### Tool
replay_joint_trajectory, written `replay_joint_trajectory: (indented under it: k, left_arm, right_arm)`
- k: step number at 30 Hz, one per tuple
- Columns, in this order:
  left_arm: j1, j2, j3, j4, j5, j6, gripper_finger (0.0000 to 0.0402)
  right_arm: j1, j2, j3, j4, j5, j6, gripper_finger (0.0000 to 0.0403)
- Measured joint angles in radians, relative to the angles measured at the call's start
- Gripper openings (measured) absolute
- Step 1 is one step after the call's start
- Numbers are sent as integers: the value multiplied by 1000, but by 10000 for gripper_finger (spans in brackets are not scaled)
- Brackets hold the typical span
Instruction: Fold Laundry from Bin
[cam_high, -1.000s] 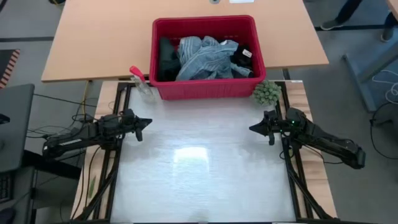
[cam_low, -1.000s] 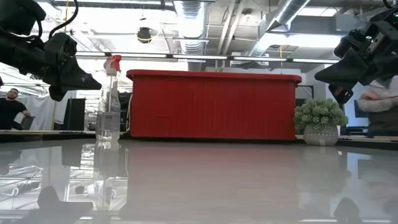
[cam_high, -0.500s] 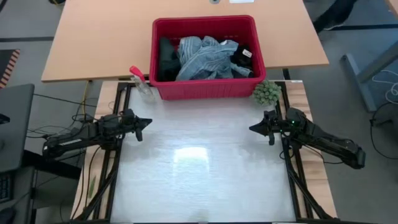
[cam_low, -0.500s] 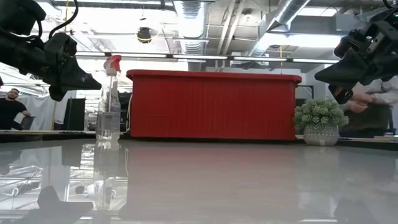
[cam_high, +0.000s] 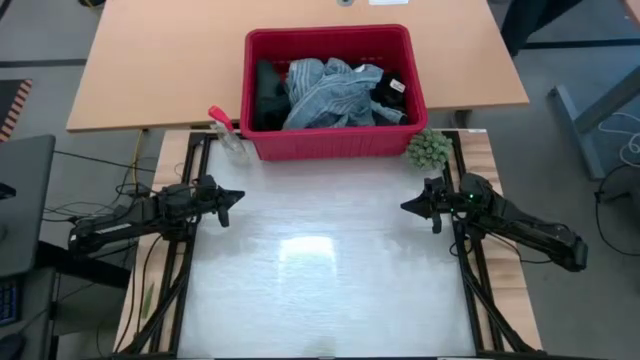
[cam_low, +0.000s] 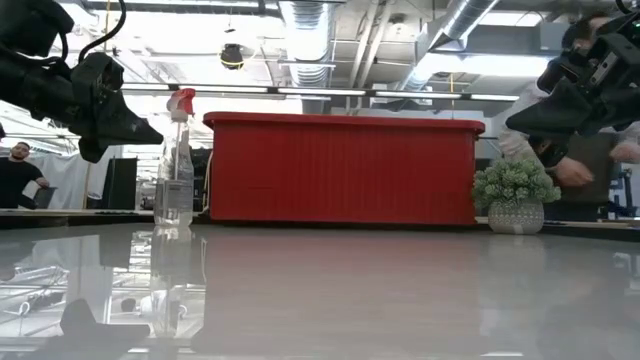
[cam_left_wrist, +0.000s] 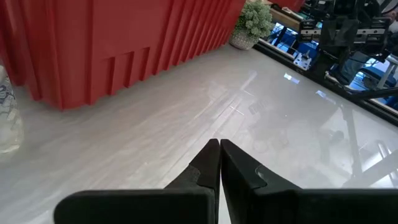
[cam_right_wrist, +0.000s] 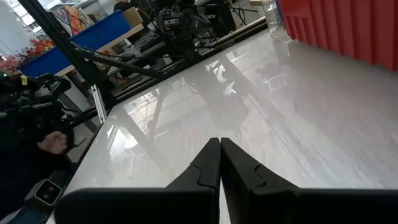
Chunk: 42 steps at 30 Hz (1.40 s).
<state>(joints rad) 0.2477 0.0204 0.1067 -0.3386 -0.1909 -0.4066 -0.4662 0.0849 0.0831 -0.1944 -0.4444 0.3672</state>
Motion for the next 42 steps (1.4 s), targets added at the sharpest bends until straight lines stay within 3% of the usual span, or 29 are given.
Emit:
replay_joint_trajectory:
  k: [13,20,29,35,42]
  left_arm:
    - [0,0,-1,18,0,0,0]
    - [0,0,-4,54,0,-1,0]
    - [0,0,-5,88,-85,-101,0]
    - [0,3,-4,223,63,-18,0]
    - [0,57,-2,446,80,93,0]
  right_arm:
    - [0,0,0,0,0,-1,38]
    - [-1,0,0,8,8,-126,38]
    - [-1,0,-6,236,55,-110,38]
    - [-1,0,-4,455,101,-113,38]
    - [-1,29,24,501,199,-133,40]
